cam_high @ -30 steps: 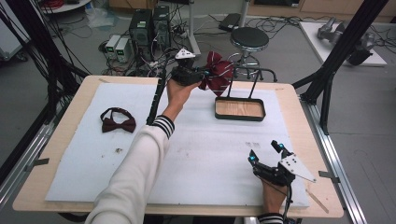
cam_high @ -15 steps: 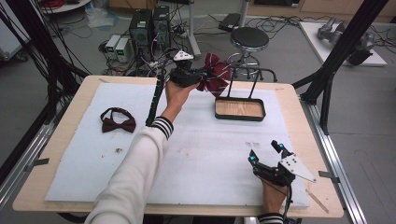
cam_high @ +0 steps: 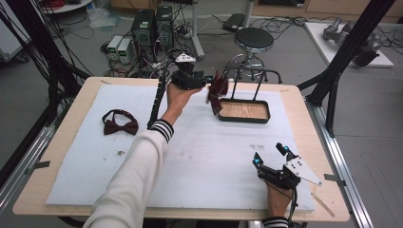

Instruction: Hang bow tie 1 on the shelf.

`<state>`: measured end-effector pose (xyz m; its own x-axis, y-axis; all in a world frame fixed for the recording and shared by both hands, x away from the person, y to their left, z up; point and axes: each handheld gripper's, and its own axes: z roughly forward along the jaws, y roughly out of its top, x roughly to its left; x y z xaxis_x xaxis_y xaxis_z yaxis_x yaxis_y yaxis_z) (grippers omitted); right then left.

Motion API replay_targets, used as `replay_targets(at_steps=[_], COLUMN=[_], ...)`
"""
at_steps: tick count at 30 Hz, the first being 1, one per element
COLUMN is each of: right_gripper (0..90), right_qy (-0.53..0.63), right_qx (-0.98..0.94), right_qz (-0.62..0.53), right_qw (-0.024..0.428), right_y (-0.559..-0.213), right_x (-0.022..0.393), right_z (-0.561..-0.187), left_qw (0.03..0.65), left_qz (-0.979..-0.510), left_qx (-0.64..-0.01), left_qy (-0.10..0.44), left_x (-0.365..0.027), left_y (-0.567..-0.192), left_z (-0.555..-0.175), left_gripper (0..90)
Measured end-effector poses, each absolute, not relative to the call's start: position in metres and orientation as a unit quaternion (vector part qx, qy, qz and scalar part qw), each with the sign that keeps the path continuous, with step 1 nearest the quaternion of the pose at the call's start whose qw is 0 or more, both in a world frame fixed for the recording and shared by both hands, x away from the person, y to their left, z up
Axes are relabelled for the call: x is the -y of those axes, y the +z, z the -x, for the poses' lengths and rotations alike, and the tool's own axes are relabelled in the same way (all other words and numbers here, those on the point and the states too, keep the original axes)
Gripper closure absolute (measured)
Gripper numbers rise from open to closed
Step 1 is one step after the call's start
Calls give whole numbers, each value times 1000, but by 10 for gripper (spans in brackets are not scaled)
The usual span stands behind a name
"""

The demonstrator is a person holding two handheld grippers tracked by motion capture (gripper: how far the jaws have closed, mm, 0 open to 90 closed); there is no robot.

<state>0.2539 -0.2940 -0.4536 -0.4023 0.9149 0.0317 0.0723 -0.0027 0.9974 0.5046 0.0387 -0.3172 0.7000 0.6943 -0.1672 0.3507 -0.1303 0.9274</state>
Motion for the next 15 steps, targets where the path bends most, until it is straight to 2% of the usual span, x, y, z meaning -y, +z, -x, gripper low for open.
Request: replay_targets(at_steps=[4, 7, 10, 15], right_gripper=[98, 98, 98, 98], right_qy=[579, 579, 579, 577], right_qx=[-606, -606, -606, -607], right_qz=[-406, -407, -406, -409], right_qw=[365, 364, 364, 364], right_y=[-454, -454, -454, -453], right_x=[294, 294, 294, 294], right_z=[-254, -254, -254, -255], left_qw=[557, 560, 568, 587], left_qz=[-737, -737, -735, -726], left_qx=[-348, -341, -331, -315], left_qy=[156, 163, 162, 170], left_x=[-40, -43, -47, -57], left_y=[-318, -317, -317, -316], left_z=[-504, -501, -499, -490], left_gripper=[396, 282, 216, 183])
